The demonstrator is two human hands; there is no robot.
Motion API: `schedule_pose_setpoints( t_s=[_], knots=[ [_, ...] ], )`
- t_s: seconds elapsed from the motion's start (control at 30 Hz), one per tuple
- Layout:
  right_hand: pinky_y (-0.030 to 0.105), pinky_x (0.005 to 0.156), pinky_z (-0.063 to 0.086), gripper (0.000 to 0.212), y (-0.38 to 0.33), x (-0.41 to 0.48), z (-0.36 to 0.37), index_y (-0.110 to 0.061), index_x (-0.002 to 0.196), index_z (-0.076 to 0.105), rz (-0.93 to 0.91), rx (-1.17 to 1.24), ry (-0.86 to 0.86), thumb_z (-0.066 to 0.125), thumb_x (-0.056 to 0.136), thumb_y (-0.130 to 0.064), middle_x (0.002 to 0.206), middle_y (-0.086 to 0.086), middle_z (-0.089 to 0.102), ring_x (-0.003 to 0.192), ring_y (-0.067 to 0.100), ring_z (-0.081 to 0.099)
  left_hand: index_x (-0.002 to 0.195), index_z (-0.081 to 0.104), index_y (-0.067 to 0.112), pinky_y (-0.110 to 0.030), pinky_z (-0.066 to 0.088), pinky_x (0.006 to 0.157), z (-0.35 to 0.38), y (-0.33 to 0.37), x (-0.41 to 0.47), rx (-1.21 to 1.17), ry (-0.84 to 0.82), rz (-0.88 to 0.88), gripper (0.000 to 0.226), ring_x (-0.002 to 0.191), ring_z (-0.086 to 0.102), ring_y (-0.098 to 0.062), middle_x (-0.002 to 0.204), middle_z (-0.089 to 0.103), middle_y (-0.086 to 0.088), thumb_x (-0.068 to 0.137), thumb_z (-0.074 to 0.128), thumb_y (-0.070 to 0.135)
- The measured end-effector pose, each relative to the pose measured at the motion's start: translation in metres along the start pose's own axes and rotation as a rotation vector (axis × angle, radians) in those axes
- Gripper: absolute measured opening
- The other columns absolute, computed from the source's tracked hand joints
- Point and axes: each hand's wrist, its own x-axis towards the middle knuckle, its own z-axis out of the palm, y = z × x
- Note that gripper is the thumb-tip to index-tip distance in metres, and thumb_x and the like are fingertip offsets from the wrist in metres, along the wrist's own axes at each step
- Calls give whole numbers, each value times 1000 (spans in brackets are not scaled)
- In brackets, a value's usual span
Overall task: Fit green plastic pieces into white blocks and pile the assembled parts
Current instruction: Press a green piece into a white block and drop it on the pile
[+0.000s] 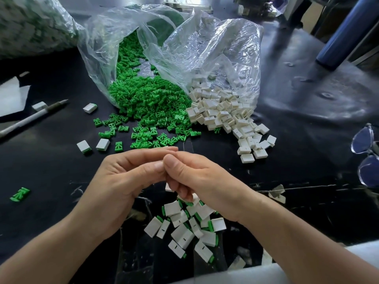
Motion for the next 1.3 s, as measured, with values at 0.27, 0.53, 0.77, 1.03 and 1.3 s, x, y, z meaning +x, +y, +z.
schedule_pose_setpoints(
  t_s=[0.27, 0.53, 0.77, 1.03, 1.3],
  knots=[
    [17, 59, 34, 31, 7, 1, 0, -32, 68, 48, -43, -42, 14, 38, 97, -35, 63, -17, 49, 56, -4, 44, 84, 77, 12, -25, 55, 71, -1, -2, 0, -3, 12, 23, 42, 87, 70, -26, 99, 72, -13, 54, 82, 40],
    [16, 66, 29, 22, 12, 3, 5, -33, 82, 47, -42, -200, 63, 33, 98, -37, 74, -22, 40, 66, -10, 40, 78, 77, 12, -23, 55, 72, 0, -5, -1, -22, 34, 25, 45, 93, 69, -22, 102, 72, -9, 47, 85, 44],
    [43, 98, 39, 39, 9, 2, 6, -8, 116, 52, -44, -313, 71, 31, 98, -35, 119, 7, 55, 112, 19, 49, 76, 77, 12, -22, 54, 74, -1, -6, -1, -49, 33, 6, 44, 94, 69, -21, 103, 72, -9, 46, 86, 41],
    [36, 89, 42, 34, 9, 1, 7, -12, 108, 52, -42, -359, 92, 30, 98, -36, 105, -2, 53, 100, 14, 49, 73, 77, 14, -21, 54, 74, 0, -6, -1, -33, 52, 8, 44, 94, 69, -19, 102, 72, -7, 42, 86, 44],
    [39, 93, 42, 40, 9, 1, 8, -10, 113, 55, -49, -360, 133, 31, 98, -38, 112, 2, 58, 105, 14, 52, 74, 77, 10, -22, 54, 72, 1, -4, -1, -84, 57, 0, 45, 93, 69, -20, 100, 72, -10, 42, 87, 39]
  ],
)
